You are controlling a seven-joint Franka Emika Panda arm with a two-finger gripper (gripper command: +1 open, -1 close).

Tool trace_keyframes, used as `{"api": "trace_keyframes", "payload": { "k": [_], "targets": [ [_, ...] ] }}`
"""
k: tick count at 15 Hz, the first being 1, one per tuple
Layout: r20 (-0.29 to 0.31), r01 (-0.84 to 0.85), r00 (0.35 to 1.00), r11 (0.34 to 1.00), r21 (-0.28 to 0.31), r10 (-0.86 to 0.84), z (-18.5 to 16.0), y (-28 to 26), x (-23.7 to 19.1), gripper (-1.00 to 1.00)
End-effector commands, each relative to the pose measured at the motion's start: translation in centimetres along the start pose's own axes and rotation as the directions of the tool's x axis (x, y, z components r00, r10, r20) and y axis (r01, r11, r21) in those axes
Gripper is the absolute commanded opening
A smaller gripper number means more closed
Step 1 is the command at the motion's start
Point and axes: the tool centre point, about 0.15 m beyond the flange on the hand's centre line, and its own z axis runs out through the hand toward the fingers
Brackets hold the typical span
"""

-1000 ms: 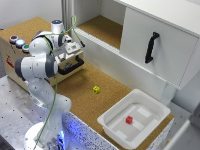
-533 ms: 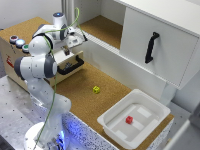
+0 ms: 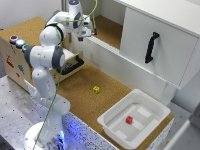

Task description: Place the purple block inside the left cabinet

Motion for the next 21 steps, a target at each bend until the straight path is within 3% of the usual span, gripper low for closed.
{"api": "trace_keyframes", "payload": {
  "k": [1,3,8,15,21],
  "targets": [
    [0.129,-0.156,0.977,0.98,-0.122,0.171,-1.0,2.2,5.0,-1.0],
    [0.092,-0.236,0.964,0.961,-0.145,0.25,-0.7,2.8,4.8,-1.0],
    [-0.063,-0.381,0.924,0.915,-0.134,0.376,0.9,3.0,4.0,-1.0],
    [-0.164,-0.55,0.833,0.823,-0.14,0.528,2.8,5.2,3.0,-1.0],
    [-0.175,-0.584,0.809,0.8,-0.138,0.561,3.7,6.8,4.7,-1.0]
  ]
}}
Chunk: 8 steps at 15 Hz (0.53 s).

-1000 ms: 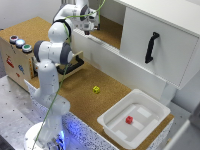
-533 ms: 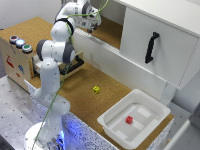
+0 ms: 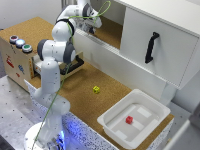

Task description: Place the purple block inside the left cabinet

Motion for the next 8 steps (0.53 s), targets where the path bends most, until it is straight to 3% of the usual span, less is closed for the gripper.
{"api": "trace_keyframes", "payload": {
  "k": [1,3,4,8],
  "targets": [
    [-0.062,-0.047,0.997,0.998,-0.048,0.044,1.8,0.7,1.4,-1.0],
    [-0.047,-0.059,0.997,0.997,-0.056,0.057,2.0,1.2,1.8,-1.0],
    [-0.028,-0.059,0.998,0.997,-0.053,0.058,2.2,1.3,2.1,1.0],
    [-0.063,-0.021,0.998,0.999,-0.043,0.018,0.9,0.6,1.7,1.0]
  ]
}}
